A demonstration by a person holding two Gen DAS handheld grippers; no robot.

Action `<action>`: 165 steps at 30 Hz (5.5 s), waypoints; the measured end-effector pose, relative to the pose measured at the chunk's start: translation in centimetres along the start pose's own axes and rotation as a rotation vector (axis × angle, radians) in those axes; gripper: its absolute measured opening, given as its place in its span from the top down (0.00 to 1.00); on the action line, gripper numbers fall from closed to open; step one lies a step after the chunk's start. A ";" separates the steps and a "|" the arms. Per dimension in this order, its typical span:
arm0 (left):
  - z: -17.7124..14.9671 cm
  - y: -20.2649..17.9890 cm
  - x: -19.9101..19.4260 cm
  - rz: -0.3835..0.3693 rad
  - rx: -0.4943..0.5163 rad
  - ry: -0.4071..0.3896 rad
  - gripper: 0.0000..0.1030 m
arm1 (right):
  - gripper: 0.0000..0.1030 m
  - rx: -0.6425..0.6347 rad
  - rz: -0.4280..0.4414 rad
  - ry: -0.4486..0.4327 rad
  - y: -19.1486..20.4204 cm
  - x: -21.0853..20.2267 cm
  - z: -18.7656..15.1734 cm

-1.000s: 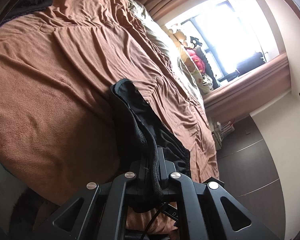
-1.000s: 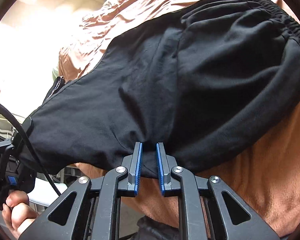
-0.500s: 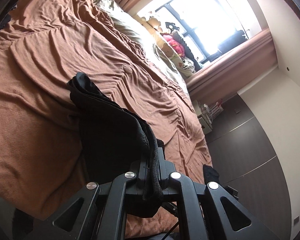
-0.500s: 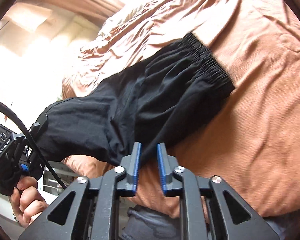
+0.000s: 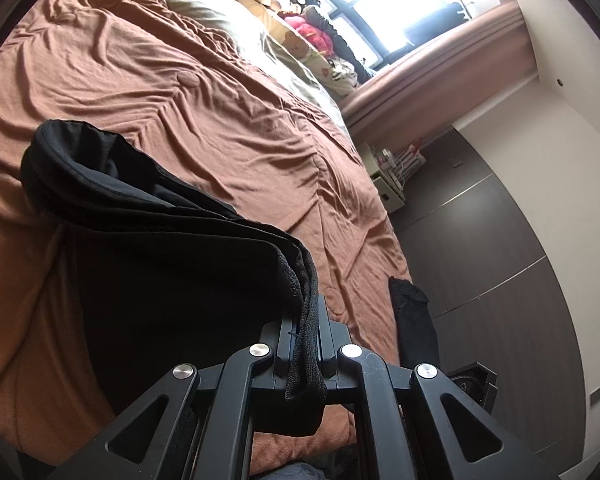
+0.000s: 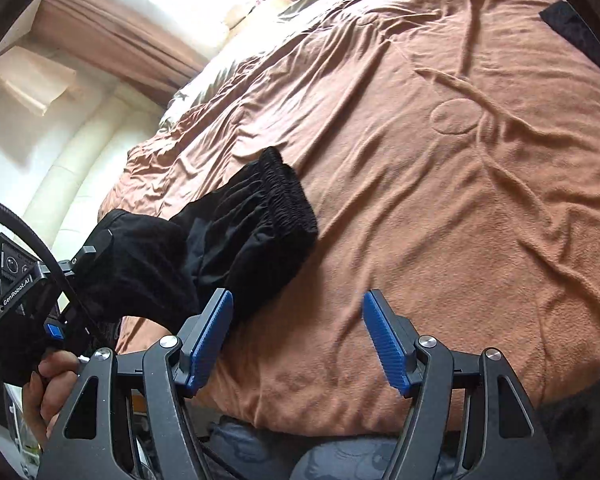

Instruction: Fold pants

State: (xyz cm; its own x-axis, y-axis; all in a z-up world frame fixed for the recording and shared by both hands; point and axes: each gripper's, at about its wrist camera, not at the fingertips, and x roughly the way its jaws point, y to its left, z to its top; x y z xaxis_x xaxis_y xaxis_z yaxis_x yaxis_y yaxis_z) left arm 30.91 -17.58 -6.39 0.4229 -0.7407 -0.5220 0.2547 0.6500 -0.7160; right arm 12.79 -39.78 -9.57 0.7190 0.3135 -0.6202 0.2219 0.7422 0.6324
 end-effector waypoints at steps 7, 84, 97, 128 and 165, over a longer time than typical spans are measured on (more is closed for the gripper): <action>-2.1 -0.6 3.9 0.003 0.015 0.098 0.93 | 0.35 0.052 -0.016 -0.028 -2.0 -3.7 -0.8; 10.8 8.7 1.1 0.178 -0.146 -0.104 0.93 | 0.87 -0.102 0.007 0.063 2.6 6.0 -0.6; 12.8 3.2 8.4 0.181 0.011 0.022 0.93 | 0.96 -0.064 0.035 0.052 1.2 4.6 -1.6; 3.1 9.8 1.6 0.283 0.000 0.099 0.46 | 0.97 -0.093 0.012 0.087 1.1 1.3 -5.6; 1.8 12.6 0.7 0.237 -0.104 0.100 0.52 | 0.39 -0.159 0.032 0.118 2.4 5.8 3.7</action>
State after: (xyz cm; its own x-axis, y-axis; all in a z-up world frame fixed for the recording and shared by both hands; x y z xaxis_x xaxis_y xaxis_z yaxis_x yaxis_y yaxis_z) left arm 35.97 -9.57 -14.93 0.3712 -0.5862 -0.7201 0.0663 0.7903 -0.6092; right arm 19.96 -38.33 -9.91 0.6400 0.3983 -0.6571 0.0865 0.8123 0.5768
